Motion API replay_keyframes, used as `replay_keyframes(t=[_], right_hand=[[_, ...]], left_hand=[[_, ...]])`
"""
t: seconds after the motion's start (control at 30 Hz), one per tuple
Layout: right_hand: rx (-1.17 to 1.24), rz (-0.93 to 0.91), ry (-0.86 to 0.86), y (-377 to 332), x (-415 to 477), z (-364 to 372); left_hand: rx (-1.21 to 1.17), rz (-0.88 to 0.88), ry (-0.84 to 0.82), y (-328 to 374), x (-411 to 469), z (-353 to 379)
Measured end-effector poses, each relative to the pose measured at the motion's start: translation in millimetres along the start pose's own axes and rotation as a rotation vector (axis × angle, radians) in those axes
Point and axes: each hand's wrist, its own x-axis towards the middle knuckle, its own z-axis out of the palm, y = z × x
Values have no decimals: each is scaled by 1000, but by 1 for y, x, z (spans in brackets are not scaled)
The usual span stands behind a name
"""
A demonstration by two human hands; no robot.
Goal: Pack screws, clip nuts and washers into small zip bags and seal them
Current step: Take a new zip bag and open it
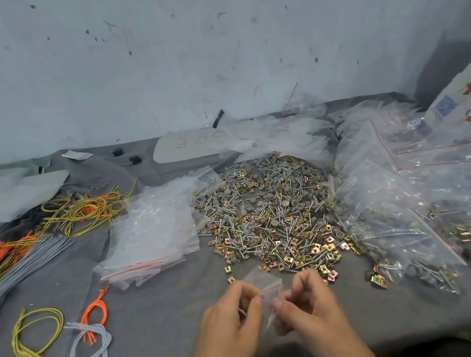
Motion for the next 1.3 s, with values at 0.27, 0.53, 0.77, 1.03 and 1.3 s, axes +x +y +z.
replay_keyframes(t=[0.27,0.53,0.77,1.03,1.3], right_hand=[[-1040,-440,-309,-2,-4,2],[-957,-394,-237,-11,-10,19],[-1076,-266,-177,-9,-3,28],[-515,-188,-32,-4,-4,38],[-494,-147,-202,-12,10,3]], left_hand=[[310,-25,217,5,-2,-16],[295,109,188,10,-10,-19],[311,178,397,13,-22,-20],[324,298,503,-9,-20,-21],[492,433,875,-49,-13,-17]])
